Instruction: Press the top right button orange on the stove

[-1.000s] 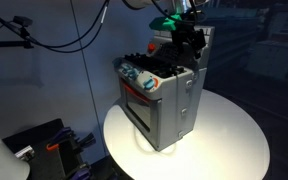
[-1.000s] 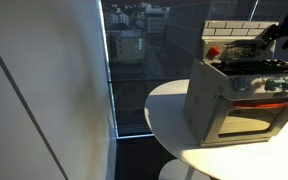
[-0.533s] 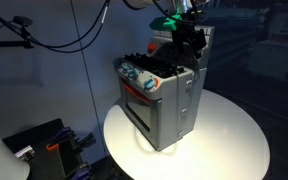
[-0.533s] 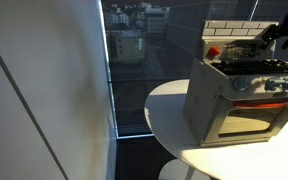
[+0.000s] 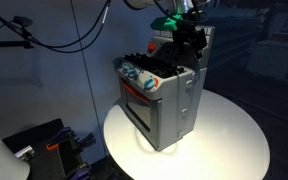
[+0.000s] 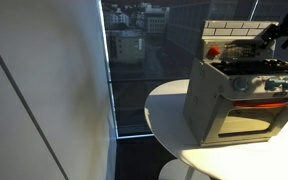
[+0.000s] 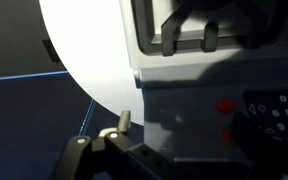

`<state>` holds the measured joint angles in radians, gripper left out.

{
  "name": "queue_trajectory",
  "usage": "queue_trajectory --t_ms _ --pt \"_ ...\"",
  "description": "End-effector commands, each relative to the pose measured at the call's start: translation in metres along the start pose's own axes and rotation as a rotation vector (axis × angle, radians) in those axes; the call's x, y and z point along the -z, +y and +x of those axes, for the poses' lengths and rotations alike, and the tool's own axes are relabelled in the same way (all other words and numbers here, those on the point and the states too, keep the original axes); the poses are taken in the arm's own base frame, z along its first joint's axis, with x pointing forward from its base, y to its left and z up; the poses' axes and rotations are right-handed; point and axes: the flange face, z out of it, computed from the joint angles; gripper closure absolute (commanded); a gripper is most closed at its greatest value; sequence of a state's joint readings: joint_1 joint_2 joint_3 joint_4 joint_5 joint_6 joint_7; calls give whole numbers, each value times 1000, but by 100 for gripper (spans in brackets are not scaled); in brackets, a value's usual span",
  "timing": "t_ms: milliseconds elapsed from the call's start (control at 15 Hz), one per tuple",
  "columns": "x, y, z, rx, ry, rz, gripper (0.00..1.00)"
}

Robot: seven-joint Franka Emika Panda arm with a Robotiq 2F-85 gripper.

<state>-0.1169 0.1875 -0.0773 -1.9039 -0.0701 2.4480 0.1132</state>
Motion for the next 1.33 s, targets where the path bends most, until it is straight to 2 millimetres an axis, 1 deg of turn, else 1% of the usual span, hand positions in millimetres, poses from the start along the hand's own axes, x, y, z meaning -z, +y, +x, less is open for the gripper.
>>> queue_trajectory --t_ms 0,400,733,1267 --pt "1 6 16 5 23 5 0" --pt "-2 7 20 4 23 4 0" --pt "-3 6 19 7 24 4 0" --pt "3 6 11 20 16 10 0"
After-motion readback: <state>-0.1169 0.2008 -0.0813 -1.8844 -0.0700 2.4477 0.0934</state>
